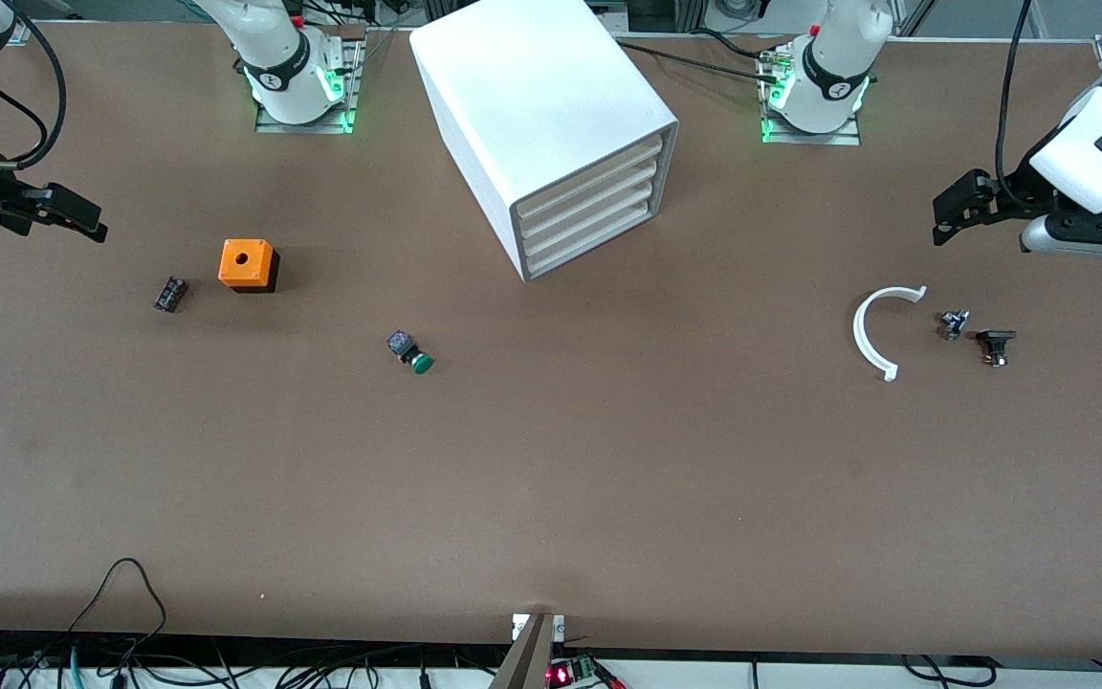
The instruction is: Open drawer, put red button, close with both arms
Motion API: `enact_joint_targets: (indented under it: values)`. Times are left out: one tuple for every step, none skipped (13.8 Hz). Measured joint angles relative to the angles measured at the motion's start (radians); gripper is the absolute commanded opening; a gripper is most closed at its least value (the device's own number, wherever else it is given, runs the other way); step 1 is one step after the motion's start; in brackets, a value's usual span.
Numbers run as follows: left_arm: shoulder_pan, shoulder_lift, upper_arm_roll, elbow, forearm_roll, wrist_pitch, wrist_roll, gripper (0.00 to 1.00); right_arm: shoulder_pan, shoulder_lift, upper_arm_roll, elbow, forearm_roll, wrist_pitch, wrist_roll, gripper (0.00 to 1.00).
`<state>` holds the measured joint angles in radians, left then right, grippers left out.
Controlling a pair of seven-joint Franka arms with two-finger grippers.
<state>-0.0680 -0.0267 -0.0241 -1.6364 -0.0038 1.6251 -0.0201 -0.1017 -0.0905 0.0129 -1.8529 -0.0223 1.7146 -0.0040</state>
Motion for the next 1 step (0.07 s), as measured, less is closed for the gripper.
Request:
enact_joint_targets:
  values:
    - [0.000, 0.000, 0.000, 0.000, 0.000, 0.000, 0.000, 1.00, 0.000, -0.005, 0.000, -0.005, 0.000, 0.000, 0.000, 1.00]
